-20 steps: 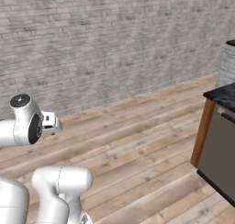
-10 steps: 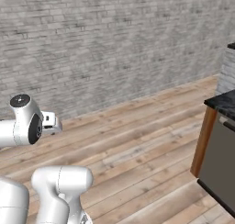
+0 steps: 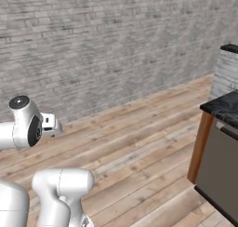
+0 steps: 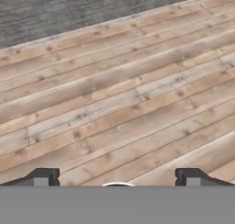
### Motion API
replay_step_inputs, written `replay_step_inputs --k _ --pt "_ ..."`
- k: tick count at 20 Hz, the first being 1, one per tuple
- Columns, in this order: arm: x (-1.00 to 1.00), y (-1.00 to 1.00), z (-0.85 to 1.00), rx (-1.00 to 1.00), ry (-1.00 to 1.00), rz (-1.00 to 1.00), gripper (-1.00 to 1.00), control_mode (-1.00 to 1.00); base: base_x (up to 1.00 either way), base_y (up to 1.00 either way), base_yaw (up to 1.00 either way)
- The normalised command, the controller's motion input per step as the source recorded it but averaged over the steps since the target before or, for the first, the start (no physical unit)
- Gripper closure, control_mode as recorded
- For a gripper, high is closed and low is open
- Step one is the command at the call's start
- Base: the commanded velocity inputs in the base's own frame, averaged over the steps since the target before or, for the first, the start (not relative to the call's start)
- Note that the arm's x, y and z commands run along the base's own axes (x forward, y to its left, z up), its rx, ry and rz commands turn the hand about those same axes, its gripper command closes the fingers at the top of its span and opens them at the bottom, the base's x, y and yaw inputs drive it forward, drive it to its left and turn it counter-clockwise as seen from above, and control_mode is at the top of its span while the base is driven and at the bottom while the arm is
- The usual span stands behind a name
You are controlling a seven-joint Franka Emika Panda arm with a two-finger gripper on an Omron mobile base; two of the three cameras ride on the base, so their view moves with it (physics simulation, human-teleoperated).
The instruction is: Four empty soda cans are scattered around the kitchen. Gather all the cans and cluster them next to the stove for recycling.
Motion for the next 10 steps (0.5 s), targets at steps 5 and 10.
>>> replay_step_inputs --k 5,10 --pt "0.0 0.0 0.0 0.0 0.0 0.0 -1.0 1.0 0.45 0.0 -0.35" --pt "0.0 0.0 0.0 0.0 0.0 0.0 -1.0 1.0 0.48 0.0 -0.32"
